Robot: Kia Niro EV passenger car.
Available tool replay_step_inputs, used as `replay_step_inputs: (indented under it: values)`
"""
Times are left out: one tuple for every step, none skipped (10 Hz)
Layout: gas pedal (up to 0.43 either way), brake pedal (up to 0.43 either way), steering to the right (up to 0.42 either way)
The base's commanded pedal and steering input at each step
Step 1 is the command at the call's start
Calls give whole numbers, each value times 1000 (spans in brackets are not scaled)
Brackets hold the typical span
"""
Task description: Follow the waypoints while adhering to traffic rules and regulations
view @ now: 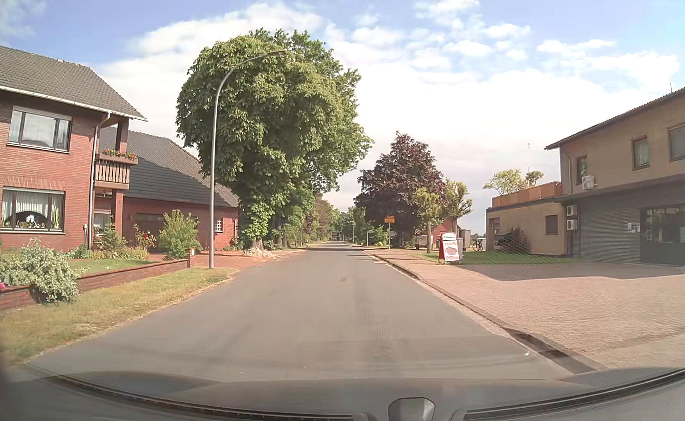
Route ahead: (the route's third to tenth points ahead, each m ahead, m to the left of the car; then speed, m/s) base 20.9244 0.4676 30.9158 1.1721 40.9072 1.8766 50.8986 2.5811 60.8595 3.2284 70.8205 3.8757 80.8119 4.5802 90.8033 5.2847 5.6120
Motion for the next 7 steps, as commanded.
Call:
replay_step_inputs:
  values:
    - [319,6,-58]
    - [331,6,-47]
    - [331,6,-44]
    - [331,6,-42]
    - [331,6,-40]
    - [331,6,-38]
    - [331,6,-34]
